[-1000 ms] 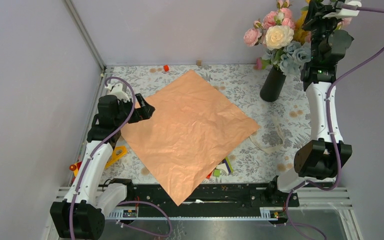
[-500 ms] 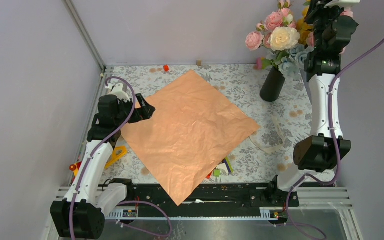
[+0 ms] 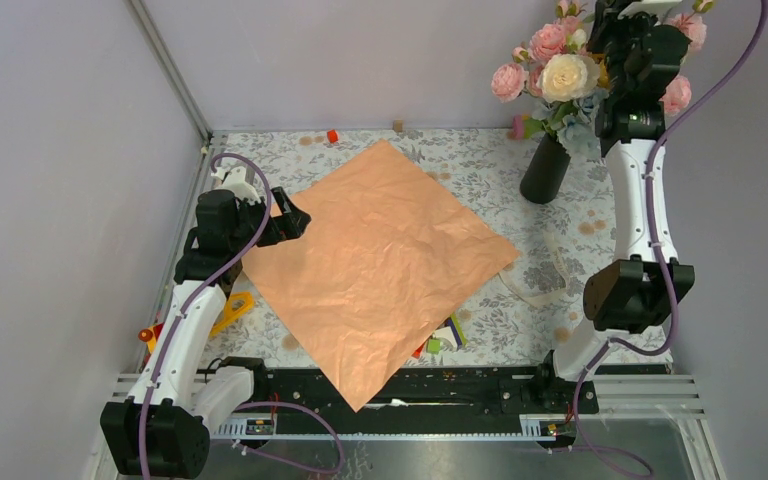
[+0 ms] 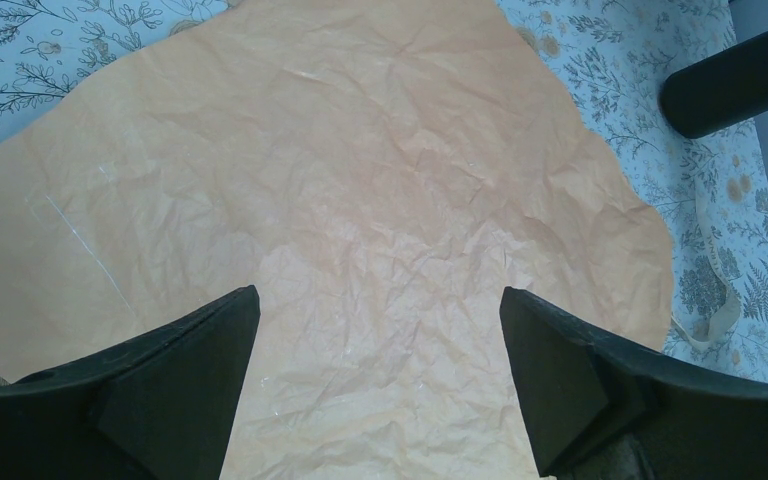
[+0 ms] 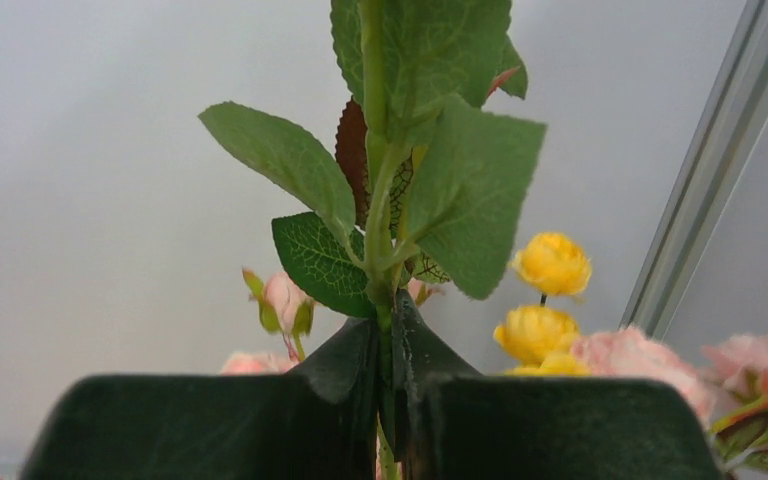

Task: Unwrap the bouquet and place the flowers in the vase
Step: Insert the fake flower into the vase.

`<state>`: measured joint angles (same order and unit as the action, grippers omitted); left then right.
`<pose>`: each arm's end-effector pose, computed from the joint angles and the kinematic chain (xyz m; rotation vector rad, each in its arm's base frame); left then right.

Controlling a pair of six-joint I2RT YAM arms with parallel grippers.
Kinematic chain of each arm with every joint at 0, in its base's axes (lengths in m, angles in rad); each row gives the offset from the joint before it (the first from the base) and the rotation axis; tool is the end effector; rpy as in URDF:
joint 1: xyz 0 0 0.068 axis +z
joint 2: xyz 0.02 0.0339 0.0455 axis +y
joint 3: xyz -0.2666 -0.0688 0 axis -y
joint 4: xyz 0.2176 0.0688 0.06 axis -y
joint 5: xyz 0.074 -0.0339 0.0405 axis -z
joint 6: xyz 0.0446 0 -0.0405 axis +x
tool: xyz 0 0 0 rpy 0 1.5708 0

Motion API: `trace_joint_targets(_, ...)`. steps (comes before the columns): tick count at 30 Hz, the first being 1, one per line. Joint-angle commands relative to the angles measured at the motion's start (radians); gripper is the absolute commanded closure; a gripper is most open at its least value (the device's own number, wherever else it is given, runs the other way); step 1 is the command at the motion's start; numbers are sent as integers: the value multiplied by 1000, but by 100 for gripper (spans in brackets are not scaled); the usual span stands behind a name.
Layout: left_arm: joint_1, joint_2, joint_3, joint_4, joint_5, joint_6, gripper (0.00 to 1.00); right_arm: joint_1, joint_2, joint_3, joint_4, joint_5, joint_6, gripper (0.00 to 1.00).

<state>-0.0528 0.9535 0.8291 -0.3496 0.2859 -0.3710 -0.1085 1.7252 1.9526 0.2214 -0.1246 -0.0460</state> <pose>0.1920 -0.0227 0.3101 -0.1476 2.0644 -0.5550 0.3645 -0.0341 0.5357 -0.0762 1.1234 -0.0679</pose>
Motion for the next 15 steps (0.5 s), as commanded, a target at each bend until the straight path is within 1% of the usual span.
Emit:
trace_joint_targets(1, 7, -1, 10, 44, 17, -5, 1, 7, -29, -99, 108, 9, 2, 100)
trace_joint_targets(5, 7, -1, 10, 45, 17, -5, 1, 7, -46, -182, 168, 28, 17, 100)
trace_joint_targets(15, 7, 0, 10, 44, 16, -3, 1, 7, -68, -315, 234, 39, 14, 100)
